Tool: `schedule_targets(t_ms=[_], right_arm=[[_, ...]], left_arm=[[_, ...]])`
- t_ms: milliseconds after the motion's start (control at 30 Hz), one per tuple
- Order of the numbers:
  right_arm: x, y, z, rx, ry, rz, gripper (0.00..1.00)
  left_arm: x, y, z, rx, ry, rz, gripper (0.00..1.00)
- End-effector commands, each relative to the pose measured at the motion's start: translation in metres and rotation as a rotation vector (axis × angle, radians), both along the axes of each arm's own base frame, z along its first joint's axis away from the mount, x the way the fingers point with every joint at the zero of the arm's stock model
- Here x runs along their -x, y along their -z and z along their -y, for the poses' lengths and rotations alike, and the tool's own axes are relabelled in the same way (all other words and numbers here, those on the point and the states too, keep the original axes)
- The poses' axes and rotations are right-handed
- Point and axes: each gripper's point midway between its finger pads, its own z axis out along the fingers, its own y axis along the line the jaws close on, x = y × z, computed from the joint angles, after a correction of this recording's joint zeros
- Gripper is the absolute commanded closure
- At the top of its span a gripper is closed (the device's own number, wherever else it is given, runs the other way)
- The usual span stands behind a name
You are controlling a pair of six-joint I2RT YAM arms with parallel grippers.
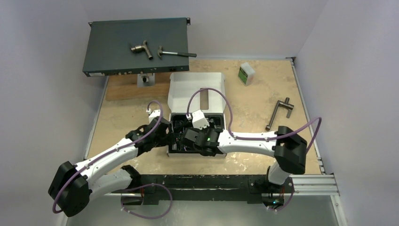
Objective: Sort the hair-cutting tools
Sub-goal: Place the haircut tool in the storage box.
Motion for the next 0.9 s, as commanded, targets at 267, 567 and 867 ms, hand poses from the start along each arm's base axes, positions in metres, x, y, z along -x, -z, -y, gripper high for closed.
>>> schedule_targets(t_ms=[267, 567, 867], right_arm=[[-0.034, -0.041, 0.008, -0.546, -0.034, -0.100, 0.44], [-0.044, -0.026, -0.005, -0.549, -0.088, -0.123, 0.63], [-0.050, -0.001, 0.001, -0.442, -0.044, -0.154, 0.77]], left_arm=[[0.000, -0.001, 0.003, 0.026, 0.015, 0.012, 0.20], [-0.002, 0.000, 0.006, 0.037, 0.016, 0.017, 0.20], [-0.001, 0.003, 0.007, 0.038, 0.018, 0.007, 0.20]])
